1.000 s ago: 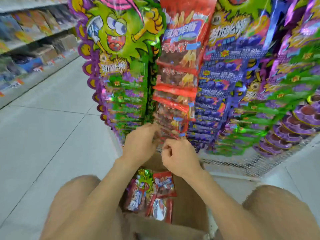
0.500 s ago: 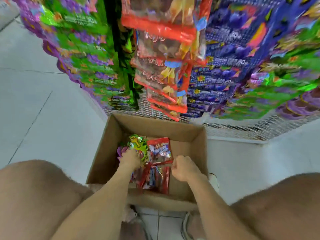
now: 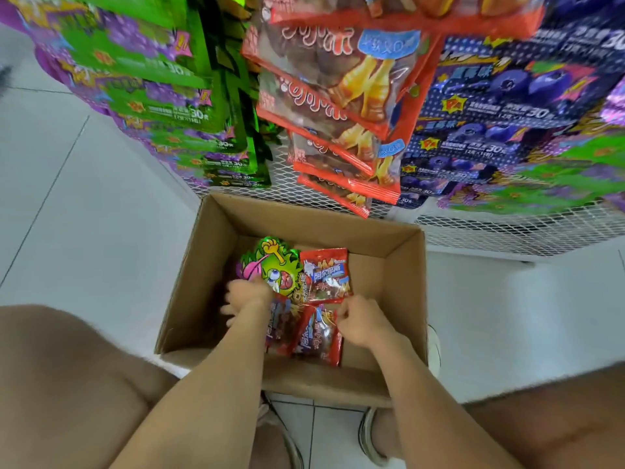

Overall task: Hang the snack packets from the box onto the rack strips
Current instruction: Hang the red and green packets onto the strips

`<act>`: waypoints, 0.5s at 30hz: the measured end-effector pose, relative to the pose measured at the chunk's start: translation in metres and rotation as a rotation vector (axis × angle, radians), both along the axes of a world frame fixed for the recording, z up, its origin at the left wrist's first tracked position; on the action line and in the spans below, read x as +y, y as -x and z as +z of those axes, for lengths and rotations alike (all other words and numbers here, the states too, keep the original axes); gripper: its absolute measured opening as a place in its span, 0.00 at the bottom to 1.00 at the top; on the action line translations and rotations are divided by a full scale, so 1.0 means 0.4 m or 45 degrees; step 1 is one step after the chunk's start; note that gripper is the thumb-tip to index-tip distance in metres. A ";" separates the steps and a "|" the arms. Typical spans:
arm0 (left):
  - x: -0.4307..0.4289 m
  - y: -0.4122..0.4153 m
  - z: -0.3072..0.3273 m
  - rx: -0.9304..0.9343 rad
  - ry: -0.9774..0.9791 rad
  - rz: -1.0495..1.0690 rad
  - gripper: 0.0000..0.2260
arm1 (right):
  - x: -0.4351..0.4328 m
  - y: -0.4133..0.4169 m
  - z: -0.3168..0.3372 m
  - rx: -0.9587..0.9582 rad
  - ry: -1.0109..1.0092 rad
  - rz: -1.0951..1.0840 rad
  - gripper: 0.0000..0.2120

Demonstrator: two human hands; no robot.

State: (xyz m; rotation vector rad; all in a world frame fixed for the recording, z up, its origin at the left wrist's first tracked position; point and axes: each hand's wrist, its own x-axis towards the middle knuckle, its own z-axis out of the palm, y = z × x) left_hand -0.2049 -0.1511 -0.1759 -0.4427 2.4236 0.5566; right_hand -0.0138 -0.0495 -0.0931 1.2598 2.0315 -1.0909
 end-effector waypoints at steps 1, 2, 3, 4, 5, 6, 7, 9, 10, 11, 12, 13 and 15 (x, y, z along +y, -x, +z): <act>-0.001 -0.002 0.008 0.011 -0.049 0.009 0.22 | -0.001 0.004 -0.001 0.002 -0.007 0.012 0.10; -0.002 -0.004 0.018 0.026 -0.085 0.010 0.20 | -0.003 0.008 0.000 0.009 -0.016 0.018 0.09; -0.001 -0.009 0.035 0.051 -0.103 -0.002 0.18 | -0.006 0.013 0.004 0.020 -0.021 0.025 0.08; 0.000 -0.015 0.058 0.085 -0.111 -0.026 0.17 | -0.007 0.018 0.011 0.035 -0.021 0.022 0.08; 0.001 -0.023 0.082 0.129 -0.131 -0.064 0.16 | -0.007 0.022 0.022 0.053 -0.030 0.014 0.09; 0.002 -0.031 0.106 0.186 -0.178 -0.111 0.14 | -0.006 0.027 0.035 0.070 -0.053 0.009 0.09; 0.001 -0.038 0.129 0.252 -0.259 -0.167 0.12 | -0.006 0.031 0.048 0.096 -0.081 0.002 0.09; -0.003 -0.048 0.174 0.392 -0.388 -0.310 0.05 | -0.009 0.037 0.081 0.168 -0.141 -0.033 0.10; -0.007 -0.050 0.207 0.456 -0.423 -0.396 0.04 | -0.012 0.038 0.111 0.203 -0.177 -0.065 0.09; -0.008 -0.044 0.227 0.495 -0.435 -0.475 0.04 | -0.013 0.043 0.126 0.234 -0.210 -0.091 0.08; -0.007 -0.035 0.247 0.518 -0.449 -0.554 0.06 | -0.013 0.051 0.140 0.274 -0.254 -0.112 0.09; -0.007 -0.027 0.277 0.546 -0.480 -0.652 0.07 | -0.014 0.054 0.166 0.325 -0.304 -0.128 0.11; -0.004 -0.011 0.344 0.557 -0.581 -0.870 0.09 | -0.021 0.061 0.225 0.436 -0.384 -0.141 0.13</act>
